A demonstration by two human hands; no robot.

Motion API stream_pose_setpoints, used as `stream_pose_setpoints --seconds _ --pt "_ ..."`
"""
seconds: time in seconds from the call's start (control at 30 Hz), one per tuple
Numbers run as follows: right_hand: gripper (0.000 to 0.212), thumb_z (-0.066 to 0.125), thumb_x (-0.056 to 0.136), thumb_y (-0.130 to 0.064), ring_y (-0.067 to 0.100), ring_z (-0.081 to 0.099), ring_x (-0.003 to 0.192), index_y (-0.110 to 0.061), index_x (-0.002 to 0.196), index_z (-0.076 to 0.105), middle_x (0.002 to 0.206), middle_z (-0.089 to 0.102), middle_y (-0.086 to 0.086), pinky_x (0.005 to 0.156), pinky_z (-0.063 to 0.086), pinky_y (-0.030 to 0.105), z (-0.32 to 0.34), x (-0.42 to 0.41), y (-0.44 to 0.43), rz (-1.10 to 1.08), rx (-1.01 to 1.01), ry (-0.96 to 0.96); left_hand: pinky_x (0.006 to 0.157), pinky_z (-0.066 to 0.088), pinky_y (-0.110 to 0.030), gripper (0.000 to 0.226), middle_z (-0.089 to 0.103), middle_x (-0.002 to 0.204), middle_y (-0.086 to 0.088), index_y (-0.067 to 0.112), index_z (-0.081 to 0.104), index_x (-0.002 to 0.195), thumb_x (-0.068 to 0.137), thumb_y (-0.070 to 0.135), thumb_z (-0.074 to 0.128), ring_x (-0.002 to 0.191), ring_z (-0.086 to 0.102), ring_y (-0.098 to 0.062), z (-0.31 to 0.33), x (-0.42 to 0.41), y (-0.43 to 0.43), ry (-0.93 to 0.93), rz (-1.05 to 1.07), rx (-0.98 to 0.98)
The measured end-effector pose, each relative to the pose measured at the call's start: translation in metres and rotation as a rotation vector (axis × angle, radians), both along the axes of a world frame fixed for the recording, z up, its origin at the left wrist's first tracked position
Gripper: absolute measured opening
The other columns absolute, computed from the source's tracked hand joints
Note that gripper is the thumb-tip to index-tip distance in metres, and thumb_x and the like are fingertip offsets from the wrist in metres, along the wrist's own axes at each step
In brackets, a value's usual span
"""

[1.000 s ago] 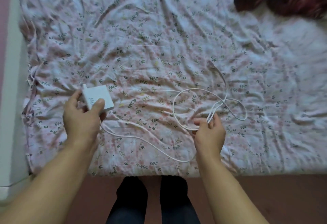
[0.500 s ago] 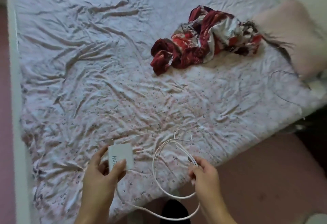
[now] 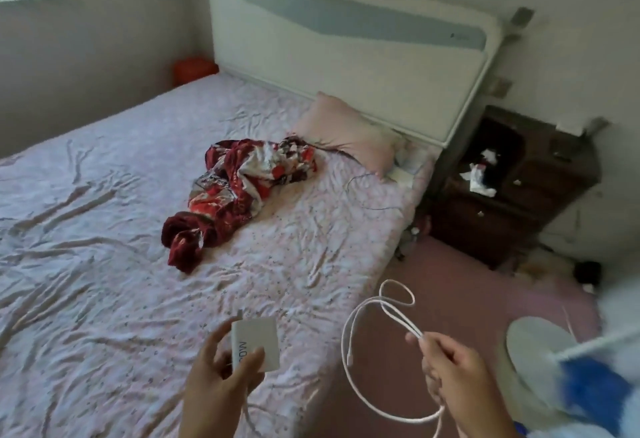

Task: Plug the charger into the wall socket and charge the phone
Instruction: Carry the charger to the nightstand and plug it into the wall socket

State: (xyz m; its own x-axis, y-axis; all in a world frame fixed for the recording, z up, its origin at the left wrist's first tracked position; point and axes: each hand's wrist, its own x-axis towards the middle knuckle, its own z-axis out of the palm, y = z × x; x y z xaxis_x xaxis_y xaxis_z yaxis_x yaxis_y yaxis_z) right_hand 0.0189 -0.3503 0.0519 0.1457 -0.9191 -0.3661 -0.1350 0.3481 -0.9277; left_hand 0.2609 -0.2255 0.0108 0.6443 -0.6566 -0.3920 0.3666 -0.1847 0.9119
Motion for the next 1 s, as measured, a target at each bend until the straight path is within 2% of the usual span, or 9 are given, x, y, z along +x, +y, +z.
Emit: stream_pose_setpoints --seconds 0.27,0.43,0.5,0.6,0.7,0.77,0.83,0.93,1.0 --pt "0.023 0.050 0.095 -0.008 0.009 0.031 0.035 0.000 0.085 0.069 0.044 0.038 -0.002 0.037 0.027 0.021 0.032 -0.117 -0.050 -0.236 -0.085 -0.002 0.068 0.053 -0.039 0.043 0.068 0.092 -0.019 0.018 0.058 0.118 0.082 -0.003 0.065 0.082 0.067 -0.032 0.052 -0.069 -0.115 0.110 -0.136 -0.108" --pt "0.025 0.049 0.096 -0.012 0.006 0.028 0.032 0.000 0.086 0.069 0.042 0.035 -0.005 0.034 0.024 0.020 0.045 -0.177 -0.088 -0.408 -0.055 -0.096 0.069 0.056 -0.035 0.037 0.067 0.111 -0.014 0.020 0.059 0.120 0.085 0.008 0.065 0.090 0.071 -0.026 0.061 -0.115 -0.181 0.174 -0.212 -0.138" --pt "0.026 0.047 0.097 -0.014 0.006 0.026 0.032 0.001 0.090 0.068 0.040 0.033 -0.007 0.034 0.024 0.020 0.050 -0.199 -0.107 -0.473 -0.016 -0.179 0.067 0.057 -0.034 0.040 0.065 0.116 -0.015 0.017 0.056 0.125 0.086 0.009 0.064 0.096 0.069 -0.026 0.063 -0.133 -0.206 0.208 -0.232 -0.149" --pt "0.027 0.043 0.098 -0.016 0.006 0.027 0.034 0.000 0.094 0.065 0.042 0.035 -0.006 0.038 0.027 0.020 0.058 -0.230 -0.134 -0.528 0.057 -0.409 0.063 0.058 -0.030 0.042 0.062 0.120 -0.016 0.012 0.053 0.129 0.088 0.011 0.061 0.098 0.067 -0.025 0.069 -0.161 -0.244 0.261 -0.274 -0.160" --pt "0.025 0.042 0.098 -0.016 0.009 0.040 0.040 -0.003 0.094 0.063 0.050 0.047 -0.003 0.053 0.032 0.025 0.065 -0.260 -0.161 -0.546 0.115 -0.674 0.061 0.059 -0.028 0.040 0.056 0.122 -0.018 0.007 0.050 0.130 0.091 0.010 0.056 0.098 0.062 -0.024 0.075 -0.185 -0.278 0.321 -0.290 -0.178" --pt "0.023 0.043 0.097 -0.013 0.011 0.053 0.047 -0.003 0.094 0.063 0.058 0.060 0.001 0.057 0.042 0.025 0.069 -0.277 -0.176 -0.569 0.125 -0.808 0.063 0.059 -0.028 0.033 0.055 0.124 -0.017 0.009 0.054 0.125 0.092 0.010 0.055 0.100 0.061 -0.023 0.079 -0.197 -0.298 0.348 -0.307 -0.198" --pt "0.022 0.043 0.096 -0.010 0.013 0.063 0.052 -0.003 0.092 0.064 0.063 0.068 0.005 0.054 0.054 0.025 0.073 -0.290 -0.189 -0.611 0.131 -0.891 0.065 0.060 -0.028 0.038 0.055 0.127 -0.014 0.011 0.052 0.130 0.092 0.014 0.056 0.103 0.061 -0.023 0.080 -0.208 -0.315 0.337 -0.321 -0.189" --pt "0.019 0.046 0.093 -0.008 0.014 0.069 0.057 -0.004 0.089 0.064 0.068 0.073 0.006 0.055 0.058 0.024 0.076 -0.302 -0.205 -0.665 0.147 -0.995 0.069 0.060 -0.029 0.049 0.054 0.131 -0.014 0.010 0.045 0.139 0.092 0.018 0.057 0.105 0.061 -0.024 0.083 -0.220 -0.337 0.327 -0.315 -0.149" --pt "0.018 0.047 0.092 -0.008 0.014 0.071 0.061 -0.004 0.090 0.065 0.071 0.074 0.007 0.057 0.059 0.025 0.078 -0.305 -0.215 -0.691 0.157 -1.031 0.068 0.060 -0.028 0.043 0.056 0.126 -0.014 0.007 0.049 0.133 0.092 0.018 0.057 0.102 0.062 -0.023 0.086 -0.226 -0.350 0.334 -0.324 -0.135"
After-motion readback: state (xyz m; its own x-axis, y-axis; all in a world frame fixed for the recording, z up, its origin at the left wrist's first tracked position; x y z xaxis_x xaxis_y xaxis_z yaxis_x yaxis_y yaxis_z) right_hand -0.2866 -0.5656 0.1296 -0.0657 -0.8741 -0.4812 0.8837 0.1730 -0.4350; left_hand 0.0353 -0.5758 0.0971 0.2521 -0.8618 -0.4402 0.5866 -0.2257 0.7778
